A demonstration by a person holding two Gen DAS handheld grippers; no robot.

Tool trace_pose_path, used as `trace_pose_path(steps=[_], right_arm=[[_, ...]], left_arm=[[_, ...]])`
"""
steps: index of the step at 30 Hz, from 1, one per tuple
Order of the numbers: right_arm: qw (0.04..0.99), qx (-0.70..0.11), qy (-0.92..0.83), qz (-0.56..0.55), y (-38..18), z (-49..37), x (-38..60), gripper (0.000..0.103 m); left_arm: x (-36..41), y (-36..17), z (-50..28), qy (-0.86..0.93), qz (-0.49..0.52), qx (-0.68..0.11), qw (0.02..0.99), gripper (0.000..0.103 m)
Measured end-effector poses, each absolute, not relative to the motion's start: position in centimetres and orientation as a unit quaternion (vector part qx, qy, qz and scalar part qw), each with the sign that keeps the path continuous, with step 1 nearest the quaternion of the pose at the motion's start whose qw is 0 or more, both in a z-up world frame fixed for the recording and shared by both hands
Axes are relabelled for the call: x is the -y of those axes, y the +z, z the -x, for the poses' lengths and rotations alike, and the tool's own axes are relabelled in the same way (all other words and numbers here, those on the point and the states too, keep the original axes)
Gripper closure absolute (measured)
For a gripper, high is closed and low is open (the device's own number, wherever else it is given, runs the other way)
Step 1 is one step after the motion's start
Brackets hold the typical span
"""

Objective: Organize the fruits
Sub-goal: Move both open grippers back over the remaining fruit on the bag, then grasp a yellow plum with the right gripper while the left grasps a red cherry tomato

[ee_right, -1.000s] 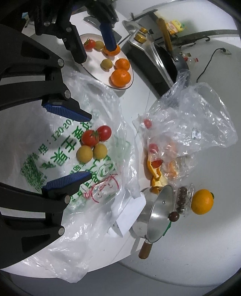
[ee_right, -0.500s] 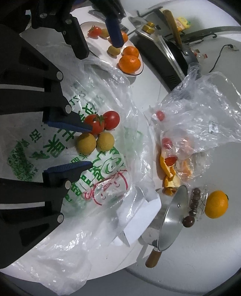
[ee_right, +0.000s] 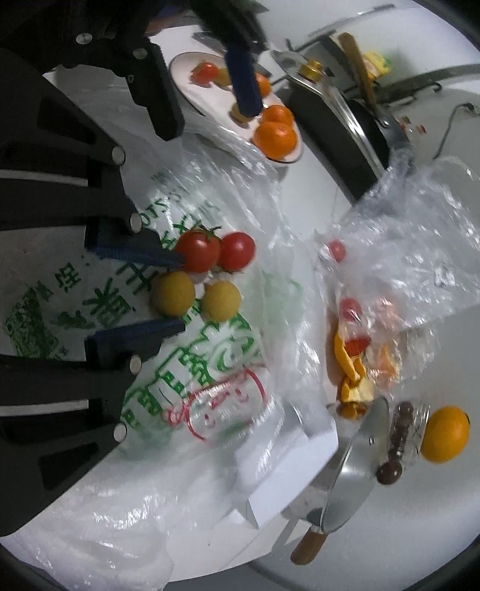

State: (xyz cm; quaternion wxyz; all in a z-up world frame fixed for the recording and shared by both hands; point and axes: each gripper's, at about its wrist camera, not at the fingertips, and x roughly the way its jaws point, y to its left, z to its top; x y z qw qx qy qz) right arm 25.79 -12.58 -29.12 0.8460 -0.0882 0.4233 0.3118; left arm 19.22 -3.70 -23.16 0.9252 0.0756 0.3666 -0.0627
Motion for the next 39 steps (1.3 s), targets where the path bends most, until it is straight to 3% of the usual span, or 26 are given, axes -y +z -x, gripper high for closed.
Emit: trace_pose_path(steps=[21,23,34,39], right_arm=[[0.867,-0.397,0.297,0.046,-28.6,-25.7,18.0,0.075],[0.866,-0.4,0.298,0.038,-28.7,-25.9,18.2,0.075],[0.863,-0.394,0.314,0.027,-28.5,-25.7,18.7,0.075],[0.862,-0.397,0.314,0.024,-28.6,-25.8,18.7,0.075]], left_arm=[[8.2,-24.6,-22.7,-0.083,-0.116,-0.378,0.915,0.038],[8.4,-24.9,-23.1,-0.084,-0.119,-0.382,0.912,0.046],[8.3,-26.8,-25.2,-0.067,-0.117,-0.406,0.904,0.062],[8.1,-27.2,-25.5,-0.072,-0.11,-0.412,0.902,0.064]])
